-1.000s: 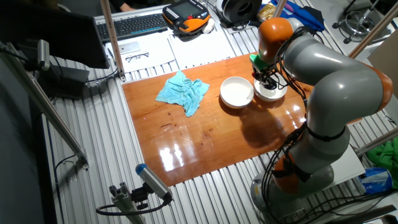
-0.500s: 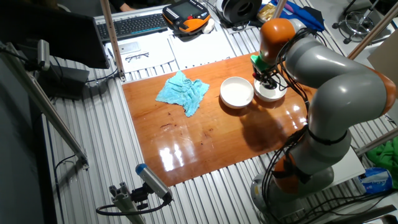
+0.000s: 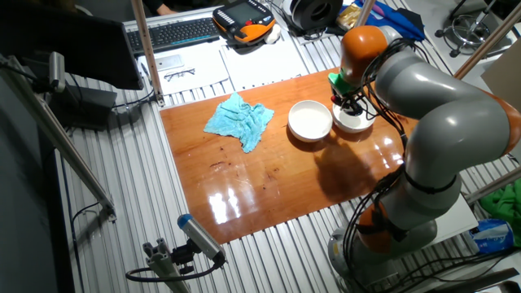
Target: Scoop water with a large spoon from one bowl to another
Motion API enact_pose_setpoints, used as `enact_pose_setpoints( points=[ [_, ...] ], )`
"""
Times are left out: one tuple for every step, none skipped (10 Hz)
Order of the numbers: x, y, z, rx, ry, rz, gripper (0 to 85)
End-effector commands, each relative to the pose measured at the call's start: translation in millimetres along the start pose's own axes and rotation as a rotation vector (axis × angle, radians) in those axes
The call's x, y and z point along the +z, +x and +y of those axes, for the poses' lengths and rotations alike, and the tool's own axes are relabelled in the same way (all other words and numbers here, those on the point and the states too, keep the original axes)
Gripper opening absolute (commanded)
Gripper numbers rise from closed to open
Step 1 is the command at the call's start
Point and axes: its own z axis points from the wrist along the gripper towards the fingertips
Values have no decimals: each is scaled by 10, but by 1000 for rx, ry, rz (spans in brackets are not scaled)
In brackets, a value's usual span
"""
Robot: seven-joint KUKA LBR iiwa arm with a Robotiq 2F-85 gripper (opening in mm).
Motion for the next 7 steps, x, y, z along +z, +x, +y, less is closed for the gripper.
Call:
enact_pose_setpoints(
  points=[
    [-17, 12, -6, -1, 0, 0, 0],
    [-36, 22, -15, -6, -1, -2, 0],
    [-61, 36, -17, -7, -1, 0, 0],
    [-91, 56, -11, -7, 2, 0, 0],
    [-122, 82, -3, -7, 6, 1, 0],
    [-143, 99, 0, -7, 7, 3, 0],
    [-159, 115, 6, -7, 7, 5, 0]
  ],
)
